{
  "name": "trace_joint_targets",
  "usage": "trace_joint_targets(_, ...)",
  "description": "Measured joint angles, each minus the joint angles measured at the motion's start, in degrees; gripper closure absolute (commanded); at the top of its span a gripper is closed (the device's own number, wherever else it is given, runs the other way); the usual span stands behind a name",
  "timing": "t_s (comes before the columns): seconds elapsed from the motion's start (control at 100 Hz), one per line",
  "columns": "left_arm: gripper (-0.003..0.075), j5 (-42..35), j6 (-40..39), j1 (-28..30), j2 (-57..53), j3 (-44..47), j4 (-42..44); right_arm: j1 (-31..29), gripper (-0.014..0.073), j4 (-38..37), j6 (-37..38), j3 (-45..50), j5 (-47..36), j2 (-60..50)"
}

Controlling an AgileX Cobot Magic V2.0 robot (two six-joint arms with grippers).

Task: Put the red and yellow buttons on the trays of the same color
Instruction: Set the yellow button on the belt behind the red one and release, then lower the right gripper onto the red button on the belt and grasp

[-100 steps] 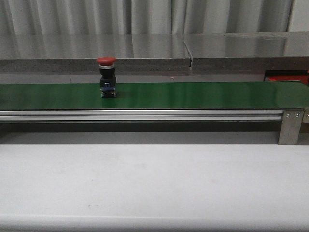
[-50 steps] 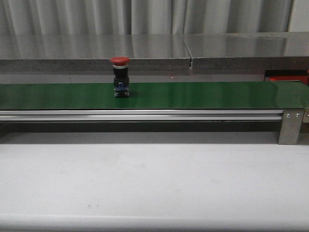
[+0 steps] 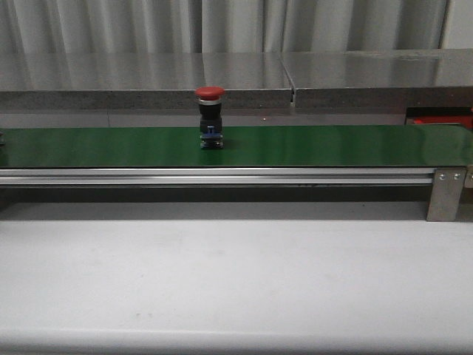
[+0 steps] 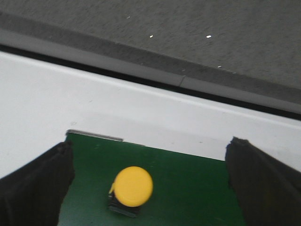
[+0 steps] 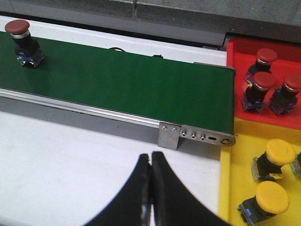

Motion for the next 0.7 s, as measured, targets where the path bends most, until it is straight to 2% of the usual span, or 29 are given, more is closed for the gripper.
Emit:
trace_joint_targets(0.2,0.0092,-2.4,0.7,-7.2,-11.3,7.9,-0.1,0.0,0.0711,0.0,0.0,0.0,0.0,0.0)
trace_joint_targets(0.44,0.0097,-8.6,0.9,-14.5,-25.1,24.6,-0.2,0.0,0.0711,0.0,0.0,0.0,0.0,0.0)
trace_joint_targets(0.58,0.0153,-9.3,0.9,-15.7,-33.7,33.8,-0.4,0.0,0.0711,0.0,0.0,0.0,0.0,0.0)
trace_joint_targets(0.7,0.0251,-10.1,0.9,-15.7,-41.3,40.6,-0.5,0.0,0.0711,0.0,0.0,0.0,0.0,0.0)
